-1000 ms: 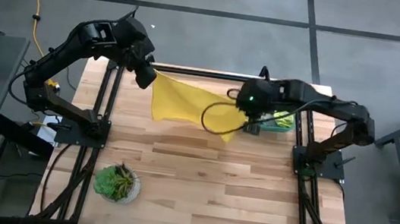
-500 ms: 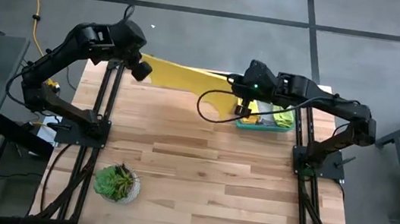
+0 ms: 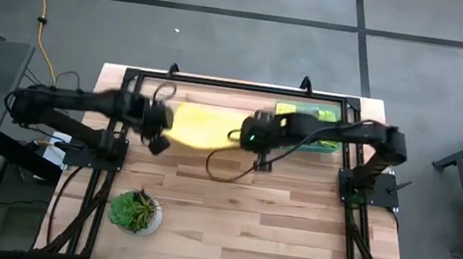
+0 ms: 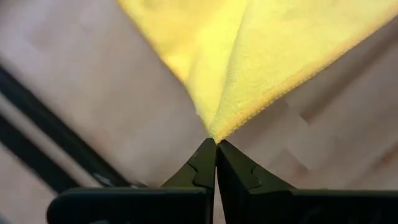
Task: Fold microfiber towels
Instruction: Fold the yellow towel
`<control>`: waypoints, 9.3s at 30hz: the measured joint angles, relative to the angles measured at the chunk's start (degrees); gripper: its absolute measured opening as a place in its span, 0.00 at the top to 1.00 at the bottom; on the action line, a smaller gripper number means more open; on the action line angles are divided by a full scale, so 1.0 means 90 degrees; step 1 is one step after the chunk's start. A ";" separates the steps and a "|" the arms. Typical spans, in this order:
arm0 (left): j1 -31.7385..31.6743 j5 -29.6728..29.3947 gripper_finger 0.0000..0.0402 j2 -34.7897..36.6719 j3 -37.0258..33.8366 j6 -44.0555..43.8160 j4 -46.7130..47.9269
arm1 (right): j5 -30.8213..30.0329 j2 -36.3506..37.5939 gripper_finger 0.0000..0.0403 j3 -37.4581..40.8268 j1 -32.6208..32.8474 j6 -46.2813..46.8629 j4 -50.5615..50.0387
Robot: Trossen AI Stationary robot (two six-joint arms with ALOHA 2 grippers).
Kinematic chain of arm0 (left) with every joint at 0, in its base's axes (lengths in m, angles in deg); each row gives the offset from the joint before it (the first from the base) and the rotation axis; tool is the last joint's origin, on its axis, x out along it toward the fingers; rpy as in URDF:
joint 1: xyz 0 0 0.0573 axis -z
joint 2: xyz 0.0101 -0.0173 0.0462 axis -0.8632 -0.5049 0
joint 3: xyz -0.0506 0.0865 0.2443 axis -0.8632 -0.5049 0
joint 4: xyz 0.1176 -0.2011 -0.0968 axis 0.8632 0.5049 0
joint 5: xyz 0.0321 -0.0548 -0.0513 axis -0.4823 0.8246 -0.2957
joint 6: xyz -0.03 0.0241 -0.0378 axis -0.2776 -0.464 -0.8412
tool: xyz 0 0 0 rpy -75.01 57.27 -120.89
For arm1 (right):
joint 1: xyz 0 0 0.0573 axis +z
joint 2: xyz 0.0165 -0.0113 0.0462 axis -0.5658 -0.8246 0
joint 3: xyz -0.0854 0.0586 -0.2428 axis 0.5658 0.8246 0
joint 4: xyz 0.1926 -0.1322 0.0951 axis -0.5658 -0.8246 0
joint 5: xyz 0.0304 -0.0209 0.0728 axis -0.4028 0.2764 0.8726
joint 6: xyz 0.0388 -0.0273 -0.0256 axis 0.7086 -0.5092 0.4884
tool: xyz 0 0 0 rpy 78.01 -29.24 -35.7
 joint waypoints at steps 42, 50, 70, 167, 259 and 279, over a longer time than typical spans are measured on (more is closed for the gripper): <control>0.0699 0.1010 1.00 0.0171 -0.2507 -0.1711 -0.3618 | 0.0957 -0.0938 1.00 0.1893 0.0216 0.3747 0.0374; 0.0203 0.0801 1.00 0.0146 -0.2507 -0.1433 -0.3946 | 0.0332 -0.0529 1.00 0.2125 0.0112 0.4052 0.0689; 0.0040 -0.0438 1.00 -0.0510 -0.2505 -0.1506 -0.4219 | -0.0848 -0.0473 1.00 0.2103 -0.0584 0.4291 0.0829; 0.1089 -0.0764 1.00 -0.2509 -0.2168 0.2711 -0.4400 | 0.0567 0.0953 1.00 0.4947 0.0340 0.4072 0.3211; 0.1282 0.1058 0.55 -0.2135 -0.1638 0.2257 -0.2764 | 0.0666 0.1979 0.44 0.5663 0.0050 0.4256 0.5217; 0.1475 0.1021 0.71 -0.2926 -0.1619 0.2375 -0.2874 | 0.1069 0.1972 0.44 0.5663 0.0261 0.2880 0.5306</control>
